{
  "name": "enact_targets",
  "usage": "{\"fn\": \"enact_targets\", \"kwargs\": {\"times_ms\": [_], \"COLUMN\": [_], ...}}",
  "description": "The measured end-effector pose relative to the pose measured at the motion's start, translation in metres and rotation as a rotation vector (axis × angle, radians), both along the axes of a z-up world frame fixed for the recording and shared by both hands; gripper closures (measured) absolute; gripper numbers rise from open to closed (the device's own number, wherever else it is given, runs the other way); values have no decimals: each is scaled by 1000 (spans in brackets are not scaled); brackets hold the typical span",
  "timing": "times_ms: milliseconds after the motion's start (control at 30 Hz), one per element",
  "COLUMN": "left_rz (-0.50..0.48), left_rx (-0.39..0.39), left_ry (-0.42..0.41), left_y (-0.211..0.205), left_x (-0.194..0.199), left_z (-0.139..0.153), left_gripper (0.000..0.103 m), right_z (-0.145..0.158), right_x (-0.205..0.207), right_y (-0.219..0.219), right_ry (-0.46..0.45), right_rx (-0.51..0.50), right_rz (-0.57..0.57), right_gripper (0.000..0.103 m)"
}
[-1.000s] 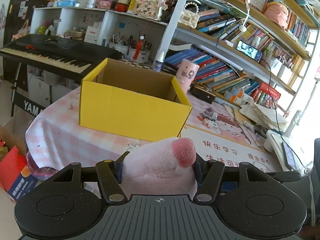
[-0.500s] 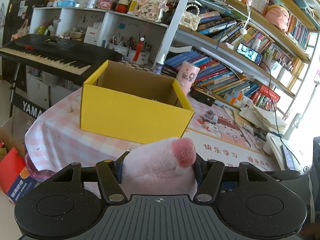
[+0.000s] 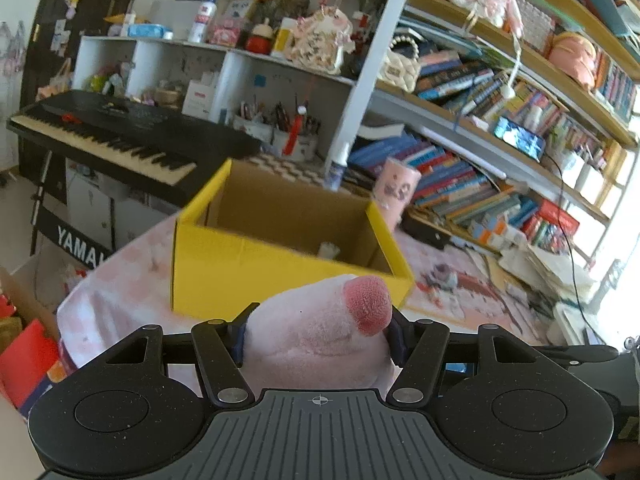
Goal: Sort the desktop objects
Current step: 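Carry the plush toy with the left gripper toward the yellow box while the right carries the bag, then lower the plush toy and blue bag down into the yellow box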
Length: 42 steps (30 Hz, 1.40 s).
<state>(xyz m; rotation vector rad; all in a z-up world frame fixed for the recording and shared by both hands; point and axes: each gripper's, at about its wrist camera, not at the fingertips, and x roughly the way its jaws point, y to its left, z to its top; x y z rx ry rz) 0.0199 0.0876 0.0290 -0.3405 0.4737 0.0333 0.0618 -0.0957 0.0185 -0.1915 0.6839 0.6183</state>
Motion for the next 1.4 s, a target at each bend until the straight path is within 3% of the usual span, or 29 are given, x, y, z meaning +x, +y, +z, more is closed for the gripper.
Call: {"fn": "enact_targets", "kwargs": {"times_ms": [300, 600, 933, 1400], "left_rz": [63, 114, 109, 82], "left_rx": [22, 30, 90, 131], "left_ry": [-64, -46, 58, 187], "left_y": [11, 12, 7, 7], "left_x": [55, 109, 154, 187], "left_z": [15, 13, -2, -28], "left_gripper": [41, 41, 41, 41], "right_z": [25, 35, 16, -12], "right_x": [65, 129, 190, 215], "right_y": [11, 28, 54, 82], "right_ry": [-67, -100, -131, -123], "right_rx": [45, 59, -72, -234], "right_rz": [46, 120, 174, 363], "right_gripper": [77, 77, 77, 77]}}
